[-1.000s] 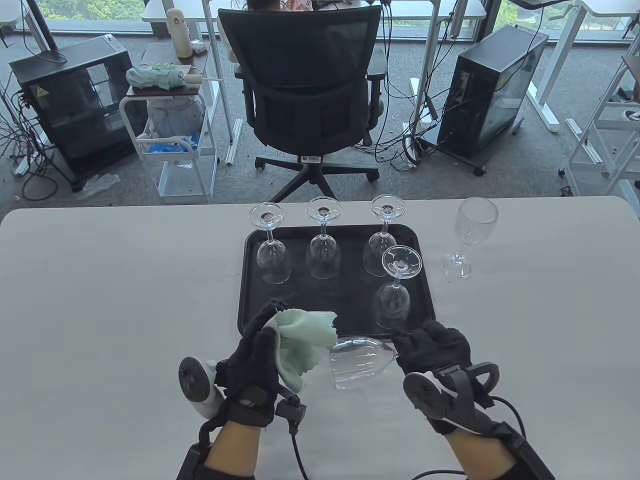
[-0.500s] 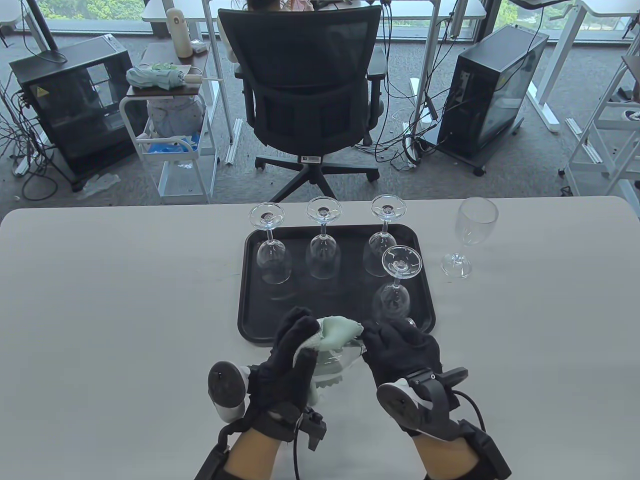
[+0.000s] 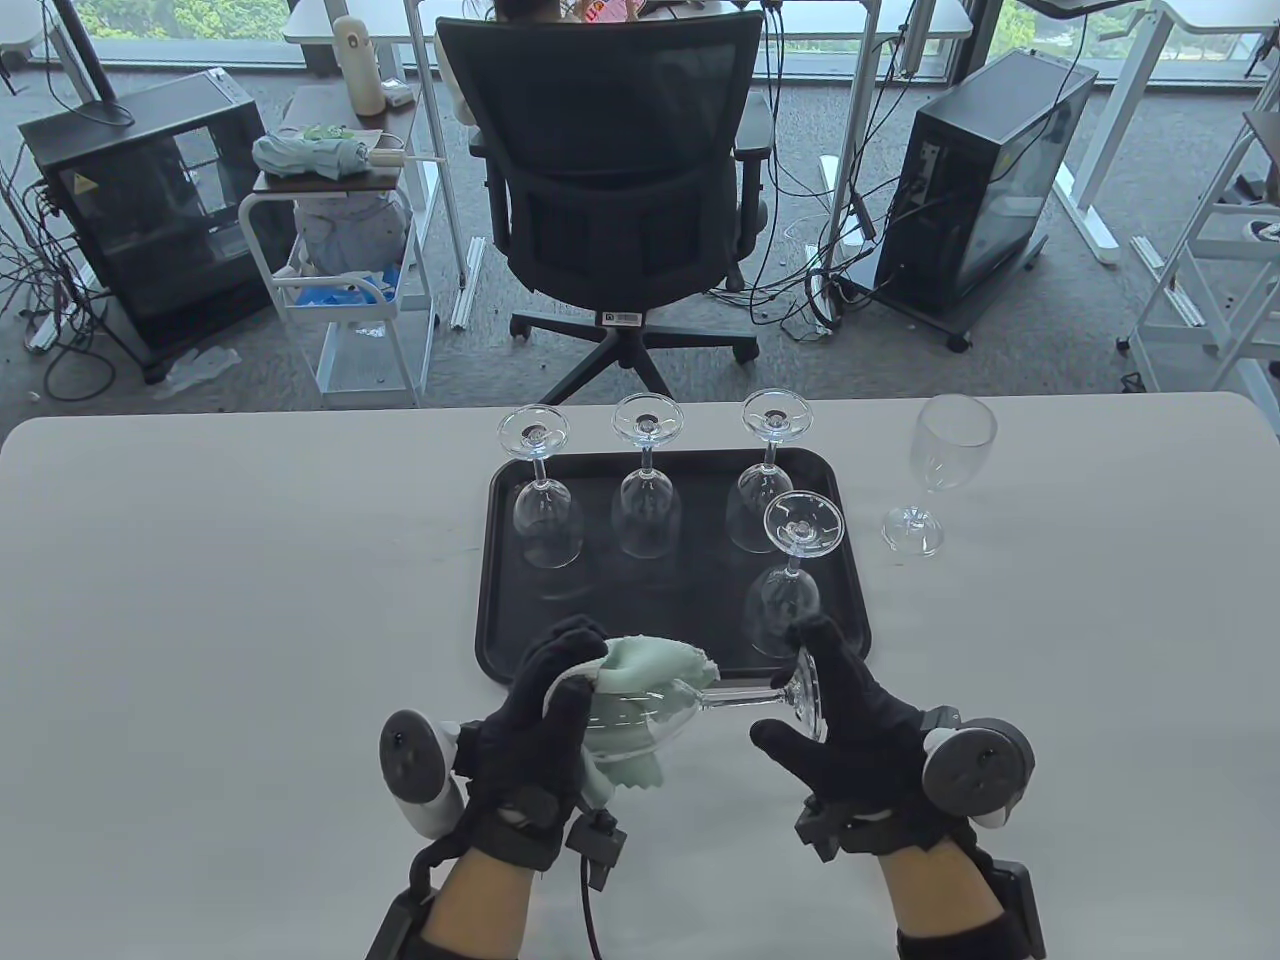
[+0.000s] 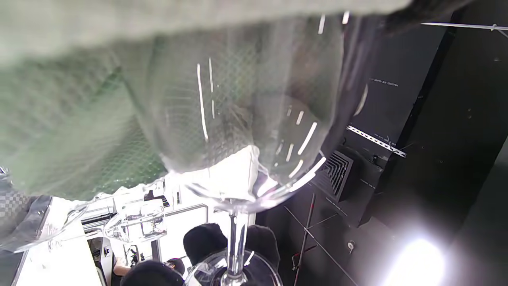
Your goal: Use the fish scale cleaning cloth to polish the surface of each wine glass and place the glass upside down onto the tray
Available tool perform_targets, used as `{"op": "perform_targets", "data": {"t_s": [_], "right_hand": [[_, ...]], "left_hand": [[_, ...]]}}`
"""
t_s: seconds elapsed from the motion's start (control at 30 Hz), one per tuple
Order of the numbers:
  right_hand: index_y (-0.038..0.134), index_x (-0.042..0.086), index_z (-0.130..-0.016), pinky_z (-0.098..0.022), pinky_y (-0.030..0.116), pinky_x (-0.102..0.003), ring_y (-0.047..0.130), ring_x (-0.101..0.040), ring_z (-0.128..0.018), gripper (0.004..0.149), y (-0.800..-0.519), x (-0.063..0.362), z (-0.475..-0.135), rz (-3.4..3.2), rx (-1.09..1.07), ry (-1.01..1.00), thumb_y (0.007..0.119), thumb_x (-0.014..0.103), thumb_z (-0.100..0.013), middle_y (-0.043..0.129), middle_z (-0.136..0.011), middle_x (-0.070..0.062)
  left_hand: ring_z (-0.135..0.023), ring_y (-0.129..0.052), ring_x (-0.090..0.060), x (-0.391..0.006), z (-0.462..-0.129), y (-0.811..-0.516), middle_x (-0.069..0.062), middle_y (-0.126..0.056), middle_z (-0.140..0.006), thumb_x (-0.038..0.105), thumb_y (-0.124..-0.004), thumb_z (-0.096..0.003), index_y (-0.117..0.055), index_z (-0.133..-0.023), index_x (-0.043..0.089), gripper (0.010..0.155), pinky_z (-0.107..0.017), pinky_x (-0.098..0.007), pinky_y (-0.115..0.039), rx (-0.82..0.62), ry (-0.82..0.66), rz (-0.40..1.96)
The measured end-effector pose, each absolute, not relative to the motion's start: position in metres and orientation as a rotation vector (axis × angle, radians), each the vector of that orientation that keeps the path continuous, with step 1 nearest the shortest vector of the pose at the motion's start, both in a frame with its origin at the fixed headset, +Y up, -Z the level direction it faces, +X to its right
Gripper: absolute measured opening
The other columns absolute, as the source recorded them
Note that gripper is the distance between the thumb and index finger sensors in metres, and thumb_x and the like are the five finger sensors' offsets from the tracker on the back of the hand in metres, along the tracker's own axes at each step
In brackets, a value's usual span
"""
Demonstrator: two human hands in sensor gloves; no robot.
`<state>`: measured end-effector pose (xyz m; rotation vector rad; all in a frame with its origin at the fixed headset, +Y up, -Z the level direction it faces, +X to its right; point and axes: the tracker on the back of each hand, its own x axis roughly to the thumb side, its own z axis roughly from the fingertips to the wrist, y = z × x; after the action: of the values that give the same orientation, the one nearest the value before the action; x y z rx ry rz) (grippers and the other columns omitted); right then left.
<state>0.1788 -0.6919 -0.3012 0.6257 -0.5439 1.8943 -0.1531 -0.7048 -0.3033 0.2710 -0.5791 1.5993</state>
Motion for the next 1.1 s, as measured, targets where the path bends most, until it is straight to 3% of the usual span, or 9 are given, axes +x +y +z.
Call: {"op": "perform_targets", "data": {"t_s": [0.13,0.23,0.27,0.33,0.43,0.53,0.67,0.93,1.1], "right_hand": [[0.042,0.030,-0.105,-0.020,0.090,-0.031,0.098,-0.021,-0.039,0.085,-0.698,0.180,-0.308,1.871,0.534,-0.359,0.082,0.071,-0.042,0.073,-0.087,-0.015],[0.038,0.024,-0.106,-0.025,0.086,-0.041,0.095,-0.034,-0.043,0.087,-0.704,0.178,-0.309,1.808,0.508,-0.151,0.081,0.069,-0.044,0.069,-0.089,-0.021],[0.036,0.020,-0.106,-0.029,0.084,-0.046,0.092,-0.040,-0.049,0.088,-0.699,0.177,-0.306,1.881,0.584,-0.231,0.081,0.067,-0.045,0.066,-0.091,-0.024],[0.027,0.026,-0.106,-0.033,0.086,-0.042,0.093,-0.034,-0.053,0.092,-0.689,0.174,-0.295,2.176,0.705,-0.657,0.079,0.068,-0.044,0.061,-0.101,-0.017],[0.022,0.031,-0.105,-0.037,0.090,-0.038,0.094,-0.028,-0.059,0.090,-0.678,0.171,-0.284,2.207,0.825,-0.927,0.077,0.067,-0.044,0.058,-0.102,-0.013],[0.036,0.037,-0.102,-0.032,0.088,-0.036,0.094,-0.026,-0.051,0.077,-0.683,0.173,-0.289,2.059,0.731,-0.733,0.080,0.065,-0.045,0.064,-0.096,-0.015],[0.044,0.030,-0.104,-0.025,0.086,-0.039,0.094,-0.030,-0.043,0.076,-0.696,0.177,-0.301,1.911,0.563,-0.351,0.074,0.069,-0.046,0.070,-0.089,-0.020],[0.030,0.030,-0.105,-0.027,0.088,-0.037,0.095,-0.028,-0.047,0.086,-0.684,0.173,-0.288,2.103,0.781,-0.816,0.081,0.064,-0.044,0.063,-0.098,-0.017],[0.044,0.027,-0.104,-0.019,0.087,-0.035,0.095,-0.026,-0.037,0.078,-0.696,0.177,-0.299,1.957,0.515,-0.402,0.070,0.071,-0.046,0.073,-0.086,-0.020]], "left_hand": [[-0.100,-0.062,-0.039,-0.149,-0.301,-0.700,-0.007,-0.052,-0.115,0.063,-0.071,-0.0557,-0.064,-0.103,0.031,0.058,-0.055,-0.063,-0.077,0.307,-0.650,1.528],[-0.100,-0.064,-0.038,-0.150,-0.299,-0.698,-0.007,-0.055,-0.115,0.064,-0.072,-0.0540,-0.065,-0.102,0.031,0.059,-0.054,-0.062,-0.079,0.393,-0.643,1.443],[-0.099,-0.065,-0.038,-0.151,-0.300,-0.698,-0.007,-0.056,-0.114,0.063,-0.071,-0.0547,-0.066,-0.102,0.031,0.057,-0.054,-0.062,-0.079,0.367,-0.645,1.442],[-0.099,-0.065,-0.038,-0.154,-0.302,-0.701,-0.007,-0.056,-0.114,0.063,-0.070,-0.0559,-0.065,-0.102,0.031,0.056,-0.053,-0.062,-0.079,0.314,-0.605,1.505],[-0.098,-0.066,-0.039,-0.155,-0.306,-0.705,-0.008,-0.057,-0.113,0.063,-0.069,-0.0565,-0.066,-0.102,0.030,0.056,-0.052,-0.062,-0.080,0.237,-0.601,1.609],[-0.098,-0.065,-0.040,-0.152,-0.304,-0.703,-0.008,-0.056,-0.114,0.064,-0.069,-0.0563,-0.065,-0.103,0.030,0.058,-0.053,-0.062,-0.080,0.253,-0.620,1.579],[-0.099,-0.065,-0.038,-0.150,-0.300,-0.701,-0.007,-0.056,-0.114,0.064,-0.070,-0.0551,-0.065,-0.102,0.031,0.058,-0.054,-0.061,-0.079,0.336,-0.648,1.471],[-0.099,-0.064,-0.040,-0.152,-0.306,-0.709,-0.008,-0.056,-0.114,0.062,-0.069,-0.0572,-0.065,-0.102,0.030,0.056,-0.054,-0.063,-0.078,0.197,-0.600,1.629],[-0.100,-0.063,-0.038,-0.147,-0.300,-0.705,-0.006,-0.053,-0.115,0.065,-0.070,-0.0552,-0.064,-0.103,0.033,0.058,-0.056,-0.061,-0.079,0.331,-0.646,1.493]]}}
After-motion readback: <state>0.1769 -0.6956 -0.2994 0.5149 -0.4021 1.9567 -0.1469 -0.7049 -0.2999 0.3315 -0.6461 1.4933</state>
